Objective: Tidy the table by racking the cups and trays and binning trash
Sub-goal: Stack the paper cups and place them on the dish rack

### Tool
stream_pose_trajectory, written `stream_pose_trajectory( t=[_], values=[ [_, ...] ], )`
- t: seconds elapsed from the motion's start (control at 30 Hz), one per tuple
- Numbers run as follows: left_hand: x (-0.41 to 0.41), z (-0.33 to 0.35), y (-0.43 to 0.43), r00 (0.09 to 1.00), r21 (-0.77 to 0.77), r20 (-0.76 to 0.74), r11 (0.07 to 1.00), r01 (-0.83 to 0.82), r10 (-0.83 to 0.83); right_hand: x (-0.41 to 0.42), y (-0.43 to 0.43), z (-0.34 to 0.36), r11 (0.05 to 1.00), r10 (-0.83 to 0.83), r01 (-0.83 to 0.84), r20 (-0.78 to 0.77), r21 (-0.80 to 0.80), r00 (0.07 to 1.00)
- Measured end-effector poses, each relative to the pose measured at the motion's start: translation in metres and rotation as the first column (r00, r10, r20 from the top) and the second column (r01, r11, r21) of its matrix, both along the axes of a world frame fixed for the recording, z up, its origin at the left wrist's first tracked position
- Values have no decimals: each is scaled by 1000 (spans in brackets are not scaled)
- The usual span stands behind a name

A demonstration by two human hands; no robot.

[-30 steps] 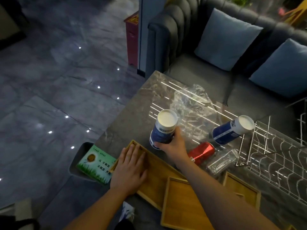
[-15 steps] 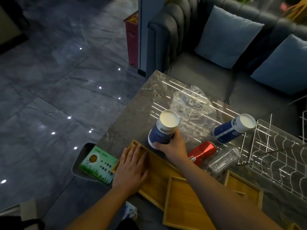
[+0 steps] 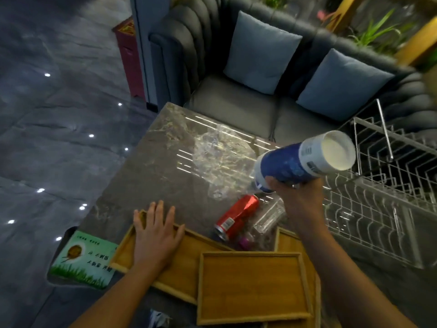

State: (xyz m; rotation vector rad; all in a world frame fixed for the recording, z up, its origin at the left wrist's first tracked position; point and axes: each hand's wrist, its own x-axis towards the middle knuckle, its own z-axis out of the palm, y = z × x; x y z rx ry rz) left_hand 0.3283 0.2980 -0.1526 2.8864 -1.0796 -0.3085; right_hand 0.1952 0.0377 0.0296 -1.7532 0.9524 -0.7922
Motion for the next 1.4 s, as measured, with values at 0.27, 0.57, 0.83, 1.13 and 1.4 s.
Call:
stream_pose_trajectory(
  t=[0.27, 0.57, 0.83, 1.13, 1.4],
  values=[
    [-2, 7, -1, 1000, 2, -17, 1000, -2, 2, 20, -53, -20, 980, -199, 199, 33, 6, 979],
    [-3, 7, -1, 999, 42, -29, 999, -17, 18, 25, -63, -70, 951, -222, 241, -115, 196, 968],
    [-2, 6, -3, 998, 48, -57, 998, -35, 37, 47, -73, -102, 956, -61, 156, -355, 248, 933],
    [-2, 5, -4, 998, 55, -57, 998, -37, 40, 54, -87, -109, 957, 9, 118, -434, 264, 901],
    [-3, 6, -4, 997, 38, -55, 998, -44, 46, 54, -80, -89, 960, 10, 91, -357, 263, 934]
  ],
)
